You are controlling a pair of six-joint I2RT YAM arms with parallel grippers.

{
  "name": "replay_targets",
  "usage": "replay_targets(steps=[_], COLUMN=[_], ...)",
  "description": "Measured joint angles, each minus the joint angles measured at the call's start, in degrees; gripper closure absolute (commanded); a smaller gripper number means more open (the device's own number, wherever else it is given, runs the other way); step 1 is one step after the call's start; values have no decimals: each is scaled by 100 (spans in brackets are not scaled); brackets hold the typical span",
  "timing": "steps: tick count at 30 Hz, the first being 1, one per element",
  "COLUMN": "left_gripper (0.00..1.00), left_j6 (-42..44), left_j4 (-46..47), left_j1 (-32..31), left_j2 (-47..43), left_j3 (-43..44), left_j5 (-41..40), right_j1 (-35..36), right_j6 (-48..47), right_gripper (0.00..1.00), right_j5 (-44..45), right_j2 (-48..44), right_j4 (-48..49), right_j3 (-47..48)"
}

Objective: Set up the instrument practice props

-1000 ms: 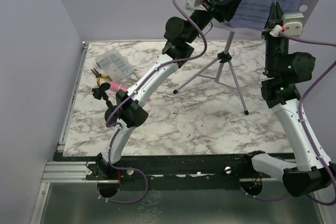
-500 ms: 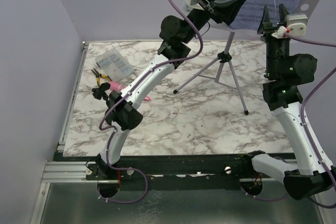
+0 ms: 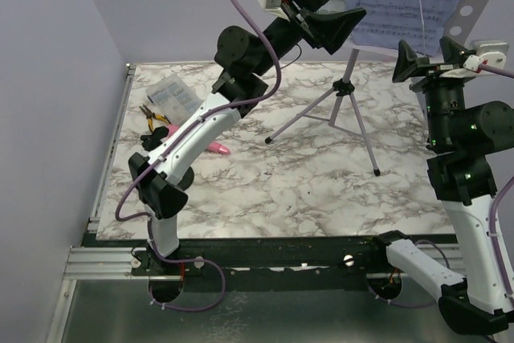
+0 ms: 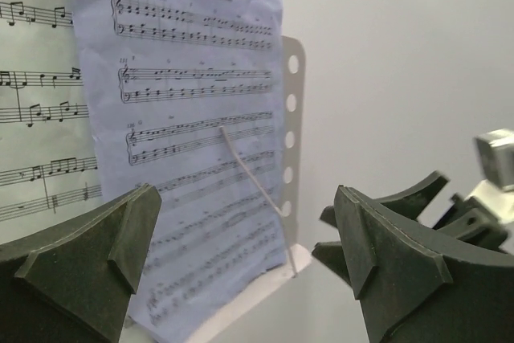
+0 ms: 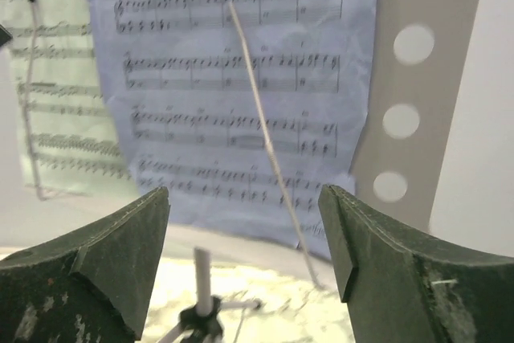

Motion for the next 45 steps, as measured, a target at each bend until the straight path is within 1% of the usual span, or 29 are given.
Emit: replay_targets(steps=[4, 6, 10, 14, 17, 19, 20, 22, 25, 27, 29, 32, 34, 36, 38, 42, 43, 45], left_gripper=[1, 1, 1, 1, 1, 1, 1, 1, 1, 1, 1, 1, 1, 1, 1, 1, 1, 1], left_j6=[-275, -468, -745, -758, -555, -350, -195, 46, 529, 815, 1043, 1327, 1377, 1390, 1408, 1423, 1423, 1416], left_j4=[-208, -293, -562, -1038, -1491, -1788, -2004, -2258, -2468, -2433, -2385, -2122, -1969, -1932, -1893, -1753, -1744, -1676], left_j1=[0, 7, 44, 92, 127, 157, 188, 205, 234, 243, 249, 262, 304, 319, 337, 345, 345, 348], left_j2=[-651, -1040, -1814, -2514, -3126, -3484, -3733, -3987, -4446, -4750, -4990, -5368, -5567, -5668, -5716, -5757, -5772, -5790], left_j3=[-588, -1062, -2114, -3161, -4098, -4586, -4878, -5156, -5584, -5899, -6168, -6723, -7114, -7346, -7495, -7549, -7549, -7549], left_j5=[17, 26, 66, 72, 39, -33, -125, -269, -748, -1137, -1464, -2009, -2356, -2658, -2887, -3211, -3217, -3244], right_j1=[0, 0, 0, 0, 0, 0, 0, 0, 48, 166, 463, 1303, 1884, 2227, 2406, 2514, 2514, 2524], right_j6=[590, 898, 1554, 2249, 2697, 2962, 3099, 3418, 3978, 4387, 4780, 5302, 5748, 6092, 6459, 7053, 7053, 7191], right_gripper=[6, 4, 4, 5, 8, 11, 11, 11, 11, 10, 7, 5, 6, 7, 8, 13, 13, 15], right_j5=[-136, -243, -439, -756, -1119, -1425, -1578, -1880, -2264, -2328, -2218, -1482, -778, -247, 308, 1381, 1381, 1700], right_j2=[-354, -632, -1355, -1996, -2157, -2057, -1928, -1526, -846, -407, 66, 927, 1659, 2347, 3071, 4251, 4251, 4581], right_j4=[-940, -1314, -1919, -2072, -2153, -2203, -2232, -2205, -1781, -1473, -1300, -1064, -1008, -931, -822, -704, -704, -675], right_j3=[42, -81, -605, -1419, -2020, -2354, -2474, -2662, -3156, -3611, -3915, -3869, -3560, -3189, -2767, -2013, -2013, -1755])
